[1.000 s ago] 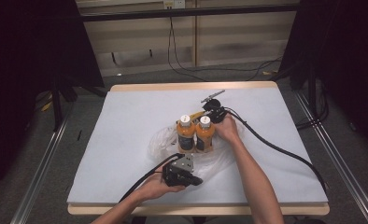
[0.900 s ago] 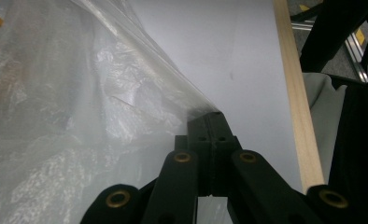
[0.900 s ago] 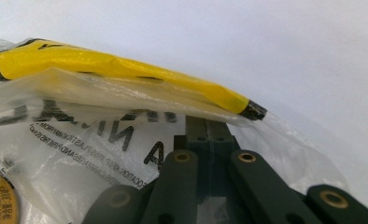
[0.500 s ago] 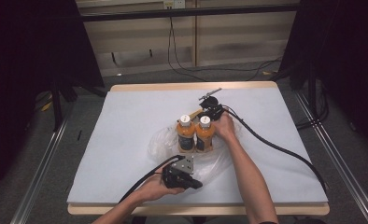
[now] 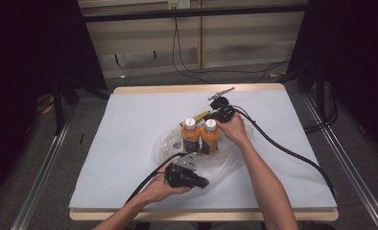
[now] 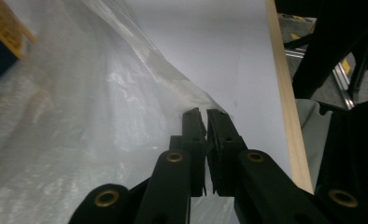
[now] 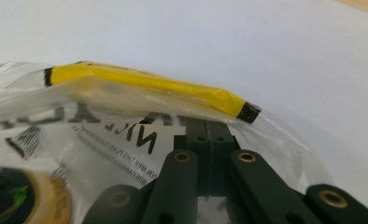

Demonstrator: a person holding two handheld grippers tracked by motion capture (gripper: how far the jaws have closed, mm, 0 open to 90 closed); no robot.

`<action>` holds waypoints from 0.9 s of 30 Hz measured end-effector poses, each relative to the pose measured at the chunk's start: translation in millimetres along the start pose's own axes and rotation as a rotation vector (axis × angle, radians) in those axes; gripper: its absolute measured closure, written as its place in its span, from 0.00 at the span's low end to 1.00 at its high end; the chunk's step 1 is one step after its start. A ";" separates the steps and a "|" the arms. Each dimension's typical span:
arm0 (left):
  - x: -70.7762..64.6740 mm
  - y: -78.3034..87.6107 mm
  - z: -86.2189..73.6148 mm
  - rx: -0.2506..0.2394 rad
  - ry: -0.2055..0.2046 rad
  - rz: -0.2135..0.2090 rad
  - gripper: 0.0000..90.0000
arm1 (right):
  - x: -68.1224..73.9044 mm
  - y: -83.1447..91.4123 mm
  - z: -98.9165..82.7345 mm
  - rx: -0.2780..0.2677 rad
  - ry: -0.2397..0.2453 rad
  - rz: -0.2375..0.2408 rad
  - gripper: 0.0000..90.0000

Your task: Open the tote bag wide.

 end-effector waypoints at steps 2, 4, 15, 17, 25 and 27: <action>3.7 1.6 -1.1 0.004 0.015 0.022 0.95 | 2.9 7.2 -0.1 -0.004 0.011 -0.002 1.00; 6.2 3.3 -0.6 -0.007 0.019 0.035 0.95 | 6.6 15.4 0.5 -0.020 0.010 0.017 1.00; 9.3 32.3 14.4 -0.098 0.025 0.094 0.93 | 23.0 61.4 -17.6 -0.084 0.074 0.057 1.00; 13.5 36.8 14.2 -0.103 0.033 0.111 0.91 | 21.3 67.5 -22.2 -0.094 0.067 0.065 1.00; 24.9 60.4 17.5 -0.155 0.065 0.194 0.83 | 21.5 101.0 -37.3 -0.153 0.076 0.080 1.00; 26.4 62.6 16.3 -0.149 0.061 0.207 0.79 | 22.6 111.1 -41.4 -0.181 0.065 0.096 0.95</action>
Point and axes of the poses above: each handheld gripper's, and its own axes: y roughly backward along the jaws, z roughly out of its top, x roughly to its left, the point moved 9 cm from there along -y, roughly forward along the jaws, and after that the axes turned 14 degrees about -y, right-handed, at the moved point
